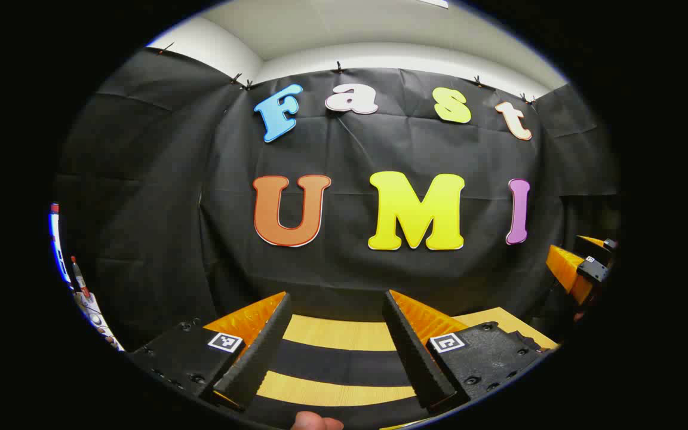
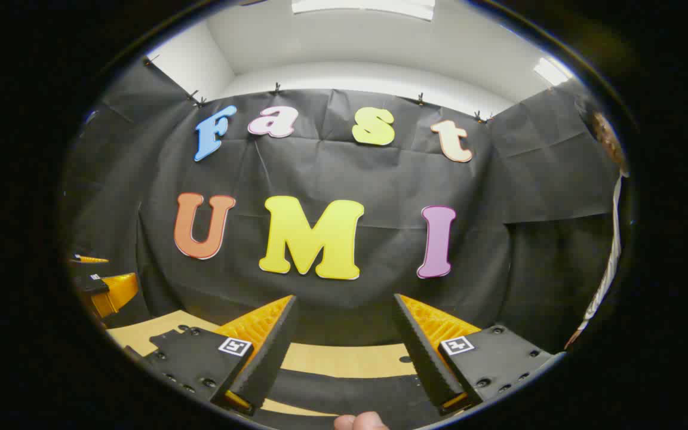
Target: Grasp the waist and the cuffs of the jeans and fold them to make the two legs overlap; first hold the waist and fold one-third of the jeans toward the cuffs, then hold the cuffs and fold the remaining one-third in the same direction to finish folding.
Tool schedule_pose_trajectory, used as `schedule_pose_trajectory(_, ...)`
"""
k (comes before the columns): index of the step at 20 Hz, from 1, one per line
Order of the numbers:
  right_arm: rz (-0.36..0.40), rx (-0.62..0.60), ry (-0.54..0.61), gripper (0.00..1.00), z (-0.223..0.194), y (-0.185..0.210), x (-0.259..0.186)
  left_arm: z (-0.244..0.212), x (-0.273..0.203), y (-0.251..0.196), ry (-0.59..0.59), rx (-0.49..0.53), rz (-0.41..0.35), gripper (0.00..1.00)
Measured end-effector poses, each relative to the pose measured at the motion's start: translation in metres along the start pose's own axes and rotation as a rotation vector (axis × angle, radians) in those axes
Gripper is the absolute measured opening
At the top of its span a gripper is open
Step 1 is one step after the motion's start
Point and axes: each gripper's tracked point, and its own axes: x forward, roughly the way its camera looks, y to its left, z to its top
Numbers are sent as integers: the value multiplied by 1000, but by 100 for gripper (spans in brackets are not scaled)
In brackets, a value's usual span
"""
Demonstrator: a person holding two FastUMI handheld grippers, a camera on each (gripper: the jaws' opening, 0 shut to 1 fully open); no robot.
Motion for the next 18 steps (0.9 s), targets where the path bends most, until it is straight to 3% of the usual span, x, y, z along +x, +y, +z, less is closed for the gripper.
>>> schedule_pose_trajectory(18,23,-12,36,96,-17,-7,5,-15,0,5,33,-11,29,98)
